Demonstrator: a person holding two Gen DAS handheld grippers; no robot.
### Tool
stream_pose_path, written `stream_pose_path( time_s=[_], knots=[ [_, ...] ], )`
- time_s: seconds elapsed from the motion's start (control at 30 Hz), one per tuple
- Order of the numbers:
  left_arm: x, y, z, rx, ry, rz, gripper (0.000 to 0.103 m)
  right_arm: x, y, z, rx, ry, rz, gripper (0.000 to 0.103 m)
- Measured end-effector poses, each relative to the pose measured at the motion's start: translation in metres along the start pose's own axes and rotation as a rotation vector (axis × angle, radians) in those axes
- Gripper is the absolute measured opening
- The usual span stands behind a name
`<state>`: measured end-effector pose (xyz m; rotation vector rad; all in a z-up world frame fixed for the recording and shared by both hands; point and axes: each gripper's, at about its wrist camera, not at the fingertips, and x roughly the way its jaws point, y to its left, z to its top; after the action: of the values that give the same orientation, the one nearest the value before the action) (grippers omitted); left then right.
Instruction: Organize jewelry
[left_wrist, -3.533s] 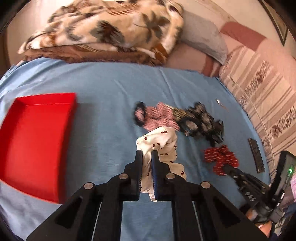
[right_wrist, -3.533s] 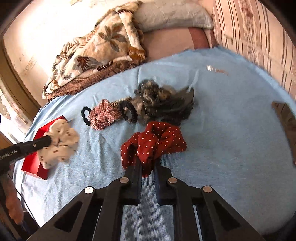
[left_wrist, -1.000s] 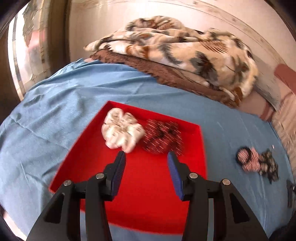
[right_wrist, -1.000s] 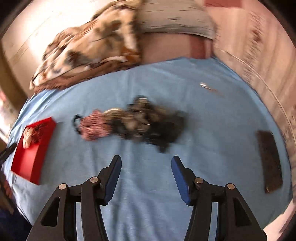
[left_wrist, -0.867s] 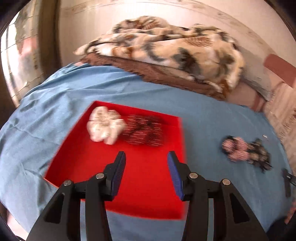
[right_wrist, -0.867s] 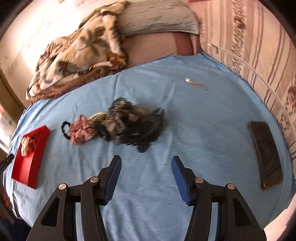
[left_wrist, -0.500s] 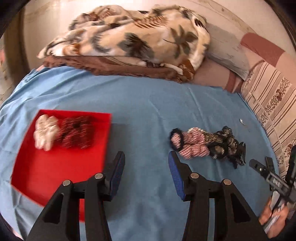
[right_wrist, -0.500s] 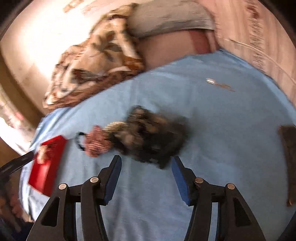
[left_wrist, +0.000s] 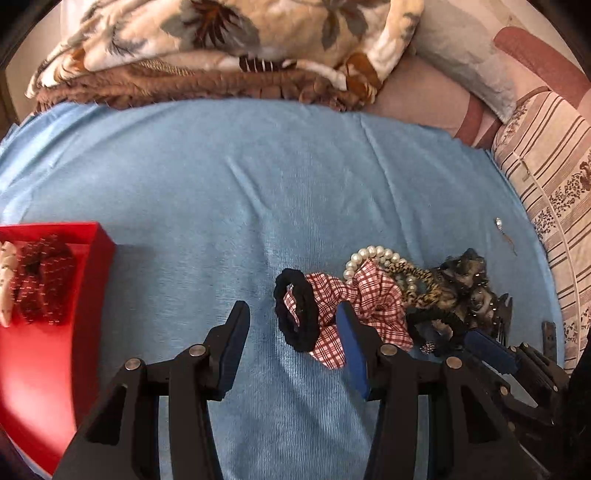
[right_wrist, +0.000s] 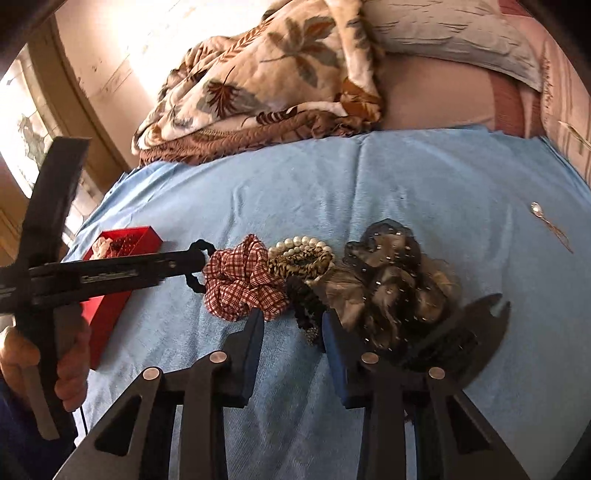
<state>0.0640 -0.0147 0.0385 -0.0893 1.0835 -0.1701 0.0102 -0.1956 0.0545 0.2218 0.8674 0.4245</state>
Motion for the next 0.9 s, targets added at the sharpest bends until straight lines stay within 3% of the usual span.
stream_pose_path(
  time_s=[0.03, 0.13, 0.17, 0.23, 0.33, 0.6, 0.7, 0.87, 0.9],
  knots=[
    [0.005, 0.001, -0.001, -0.003, 0.009, -0.011, 0.043, 0.001, -0.001, 0.001, -0.004, 0.003, 0.000, 0.035],
    [0.015, 0.005, -0.001, -0.017, 0.040, -0.030, 0.009, 0.010, -0.003, 0.003, -0.009, 0.019, -0.007, 0.023],
    [0.016, 0.007, -0.002, -0.031, 0.047, -0.046, 0.009, 0.013, -0.004, 0.003, -0.007, 0.025, -0.012, 0.021],
    [0.011, 0.008, -0.004, -0.040, 0.033, -0.057, 0.009, 0.017, -0.006, 0.003, 0.005, 0.038, -0.009, 0.006],
    [-0.006, 0.010, -0.009, -0.037, 0.009, -0.082, 0.009, 0.014, -0.006, 0.002, 0.024, 0.034, 0.010, 0.001],
    [-0.073, 0.028, -0.029, -0.011, -0.089, -0.104, 0.009, -0.012, -0.003, -0.006, 0.115, -0.014, 0.095, 0.001],
    [-0.099, 0.052, -0.039, -0.024, -0.130, -0.076, 0.009, -0.025, 0.005, -0.012, 0.116, -0.033, 0.103, 0.001],
    [-0.128, 0.112, -0.054, -0.093, -0.185, -0.004, 0.009, -0.035, 0.022, -0.016, 0.030, -0.064, -0.015, 0.002],
    [-0.130, 0.125, -0.058, -0.119, -0.186, -0.002, 0.009, -0.033, 0.026, -0.014, 0.007, -0.058, -0.044, 0.009]
  ],
)
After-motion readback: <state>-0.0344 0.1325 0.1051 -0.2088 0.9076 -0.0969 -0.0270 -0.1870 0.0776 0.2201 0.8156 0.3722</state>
